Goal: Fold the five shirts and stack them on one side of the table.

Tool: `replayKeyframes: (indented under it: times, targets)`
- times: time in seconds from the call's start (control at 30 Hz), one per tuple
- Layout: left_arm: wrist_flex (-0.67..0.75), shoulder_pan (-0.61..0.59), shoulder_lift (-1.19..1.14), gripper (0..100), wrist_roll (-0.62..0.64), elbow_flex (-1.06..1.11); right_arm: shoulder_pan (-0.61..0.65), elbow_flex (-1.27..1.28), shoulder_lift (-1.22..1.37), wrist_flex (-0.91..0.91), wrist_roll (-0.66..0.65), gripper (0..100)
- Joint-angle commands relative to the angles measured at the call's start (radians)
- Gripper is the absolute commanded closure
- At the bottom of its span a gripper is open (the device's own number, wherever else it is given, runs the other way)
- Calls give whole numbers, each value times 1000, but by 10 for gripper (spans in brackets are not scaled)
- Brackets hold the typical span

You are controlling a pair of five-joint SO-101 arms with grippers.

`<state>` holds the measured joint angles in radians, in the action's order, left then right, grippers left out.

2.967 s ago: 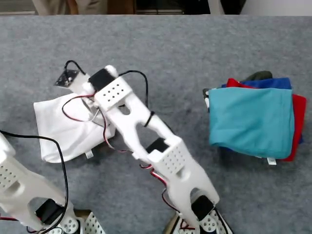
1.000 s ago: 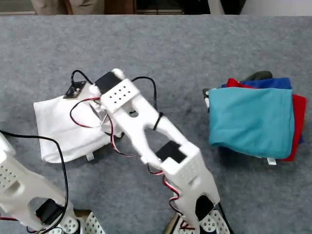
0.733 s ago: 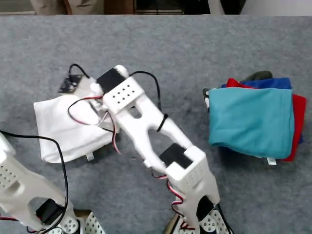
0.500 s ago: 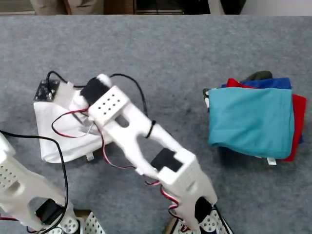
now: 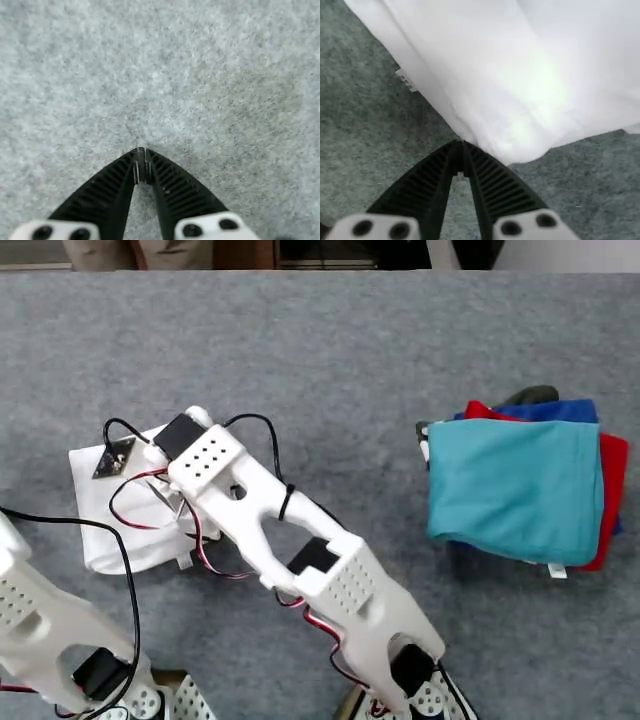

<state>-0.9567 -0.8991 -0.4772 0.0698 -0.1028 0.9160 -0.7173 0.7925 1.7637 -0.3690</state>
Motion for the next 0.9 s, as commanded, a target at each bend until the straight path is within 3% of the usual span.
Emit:
replayKeyframes:
  times: [0.0,0.3,0.47,0.67,0.87]
  targets:
    - [15,6,10,980,8,-14,-16,-47,1,18,-6,993]
    - [15,6,10,980,8,-14,-18,-47,-243,11,-8,993]
    - [15,6,10,980,8,-14,-18,-42,-341,-100,-2,993]
    - [15,6,10,980,8,-14,-15,-35,-219,-230,-2,993]
    - [15,6,10,980,8,-14,-28,-42,-82,-146,-8,993]
